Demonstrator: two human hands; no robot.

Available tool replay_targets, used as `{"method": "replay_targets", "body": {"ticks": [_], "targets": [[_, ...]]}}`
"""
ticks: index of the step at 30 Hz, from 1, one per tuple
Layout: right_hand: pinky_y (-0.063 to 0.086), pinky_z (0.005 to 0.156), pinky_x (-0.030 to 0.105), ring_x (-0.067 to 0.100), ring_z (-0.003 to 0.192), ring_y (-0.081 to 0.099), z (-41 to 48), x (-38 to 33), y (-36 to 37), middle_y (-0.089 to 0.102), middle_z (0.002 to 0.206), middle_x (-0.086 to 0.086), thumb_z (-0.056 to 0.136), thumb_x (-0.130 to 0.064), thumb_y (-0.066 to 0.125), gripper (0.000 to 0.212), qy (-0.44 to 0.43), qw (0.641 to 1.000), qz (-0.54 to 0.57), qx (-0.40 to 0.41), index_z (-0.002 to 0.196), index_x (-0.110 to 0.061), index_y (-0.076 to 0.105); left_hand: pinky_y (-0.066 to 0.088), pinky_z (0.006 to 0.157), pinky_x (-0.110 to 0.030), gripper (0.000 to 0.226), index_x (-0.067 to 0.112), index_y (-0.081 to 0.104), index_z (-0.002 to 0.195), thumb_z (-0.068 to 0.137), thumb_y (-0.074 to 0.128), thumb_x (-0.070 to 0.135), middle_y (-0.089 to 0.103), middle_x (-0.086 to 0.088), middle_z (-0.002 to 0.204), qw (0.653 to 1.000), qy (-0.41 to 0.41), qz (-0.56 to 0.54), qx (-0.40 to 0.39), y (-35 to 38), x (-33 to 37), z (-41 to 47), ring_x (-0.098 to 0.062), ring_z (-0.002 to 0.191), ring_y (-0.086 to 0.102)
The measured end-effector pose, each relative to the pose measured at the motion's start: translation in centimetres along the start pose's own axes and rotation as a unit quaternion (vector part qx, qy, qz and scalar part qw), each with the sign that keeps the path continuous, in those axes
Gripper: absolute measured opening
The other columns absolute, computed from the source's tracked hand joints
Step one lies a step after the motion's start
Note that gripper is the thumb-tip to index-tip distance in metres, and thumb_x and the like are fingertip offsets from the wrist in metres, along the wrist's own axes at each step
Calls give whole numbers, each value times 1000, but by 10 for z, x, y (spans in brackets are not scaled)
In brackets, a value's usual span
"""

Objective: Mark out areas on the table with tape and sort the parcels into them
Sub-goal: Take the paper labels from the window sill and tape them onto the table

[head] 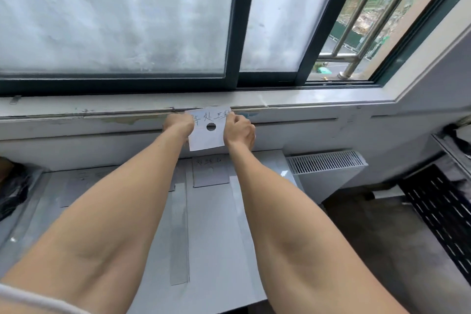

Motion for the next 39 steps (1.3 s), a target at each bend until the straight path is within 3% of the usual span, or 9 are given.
{"method": "replay_targets", "body": {"ticks": [4,11,17,22,26,30,34,37,39], "targets": [[47,93,42,33,104,58,30,22,-36,69,103,13,100,-46,35,50,-1,1000,4,-13,104,-10,70,53,75,-35,43,4,55,123,94,43,33,63,-13,120,999,-14,18,22,45,18,-13,-32,89,69],[46,82,37,32,97,60,69,66,-77,70,99,12,99,-46,37,47,9,1000,7,-10,98,-13,69,43,54,-32,43,-2,52,128,100,41,29,60,-15,126,999,-37,37,11,115,25,-24,-33,97,67],[39,73,34,33,94,60,83,97,-72,69,100,12,100,-44,33,48,21,999,-5,-26,95,-12,68,47,72,-37,36,-1,52,124,95,45,19,62,-16,122,997,-64,33,9,137,11,-23,-34,99,66],[40,78,35,34,99,61,89,128,-60,68,106,14,102,-42,30,50,35,998,-24,-44,101,-9,67,43,63,-29,35,1,58,120,89,46,15,66,-14,100,996,-78,39,-8,151,-9,-13,-27,77,59],[42,81,36,35,102,60,95,154,-53,68,110,15,103,-41,30,51,51,997,-33,-51,104,-8,68,35,57,-24,37,2,58,120,87,48,14,57,-9,92,996,-86,34,-9,170,-26,-4,-23,74,48],[35,75,33,34,102,59,106,181,-48,68,111,15,104,-41,29,51,64,995,-49,-50,105,-8,68,36,55,-24,38,3,58,122,88,48,17,63,-10,105,994,-97,29,-27,198,-41,6,-24,75,51],[34,75,33,28,94,56,118,214,-44,67,108,11,103,-40,27,51,99,991,-60,-64,102,-10,69,41,65,-24,43,2,60,122,85,48,20,63,-9,100,992,-103,39,-67,232,-55,14,-23,76,51],[35,77,33,31,105,58,128,235,-43,67,112,11,103,-40,27,52,113,989,-69,-67,109,-10,69,45,63,-24,46,4,56,128,88,47,25,66,-10,113,989,-100,55,-93,256,-61,21,-27,81,60],[35,78,34,32,107,57,136,246,-41,67,114,13,103,-41,29,51,124,987,-69,-69,111,-10,68,35,54,-22,42,2,57,123,89,46,25,66,-13,102,988,-102,52,-108,272,-64,28,-24,67,50]]}}
Point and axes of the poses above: each hand's wrist, its own z-axis towards the middle knuckle, its own y-axis out of the palm, x = y × z, the point moved 6 cm from there along z, towards the middle knuckle
